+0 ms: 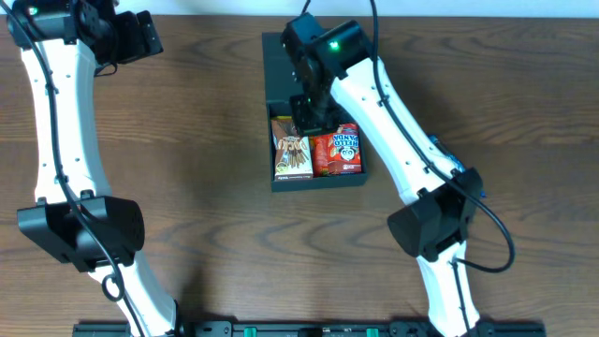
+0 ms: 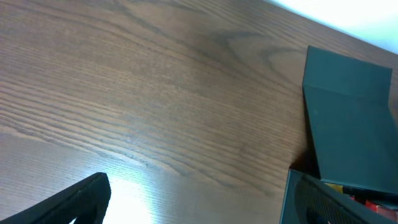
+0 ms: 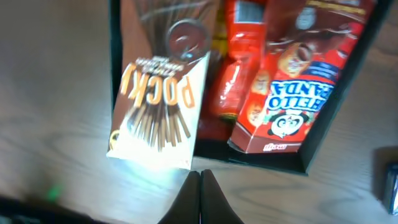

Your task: Pack container

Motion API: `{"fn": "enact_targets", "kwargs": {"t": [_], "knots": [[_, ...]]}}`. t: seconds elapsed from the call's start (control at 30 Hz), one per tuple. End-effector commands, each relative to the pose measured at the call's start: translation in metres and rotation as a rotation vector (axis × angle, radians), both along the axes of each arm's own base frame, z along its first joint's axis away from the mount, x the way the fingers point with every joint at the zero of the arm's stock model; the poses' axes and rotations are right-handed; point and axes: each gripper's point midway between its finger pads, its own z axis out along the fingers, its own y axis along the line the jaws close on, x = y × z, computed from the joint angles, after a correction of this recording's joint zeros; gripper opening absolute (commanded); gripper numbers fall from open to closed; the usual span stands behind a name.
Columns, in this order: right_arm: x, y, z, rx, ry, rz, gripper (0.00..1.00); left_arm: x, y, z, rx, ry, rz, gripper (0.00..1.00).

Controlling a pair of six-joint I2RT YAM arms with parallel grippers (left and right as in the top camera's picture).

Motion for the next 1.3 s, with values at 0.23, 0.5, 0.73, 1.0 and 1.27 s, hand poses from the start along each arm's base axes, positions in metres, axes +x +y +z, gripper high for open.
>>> {"fn": "enact_targets", "kwargs": {"t": [0.23,0.5,0.73,1.0,1.27], "knots": [[-0.068,0.025,-0.041,-0.033,0.191,0.276,0.02,0.001,0.005,-0.005,0.004,0.013,0.017,0.95],[-0.066,0.032,-0.057,-0.006,0.189,0.286,0.01,0.002,0.005,-0.005,0.006,0.011,0.014,0.95],[-0.059,0.038,-0.082,0.009,0.163,0.273,0.02,0.002,0.005,-0.005,0.006,0.010,0.014,0.95],[-0.046,0.041,-0.071,0.041,0.111,0.263,0.02,0.002,0.005,-0.005,0.006,0.010,0.014,0.95],[0.004,0.007,-0.025,0.097,-0.066,0.166,0.01,0.004,-0.012,-0.019,-0.046,0.045,-0.025,0.95]]}}
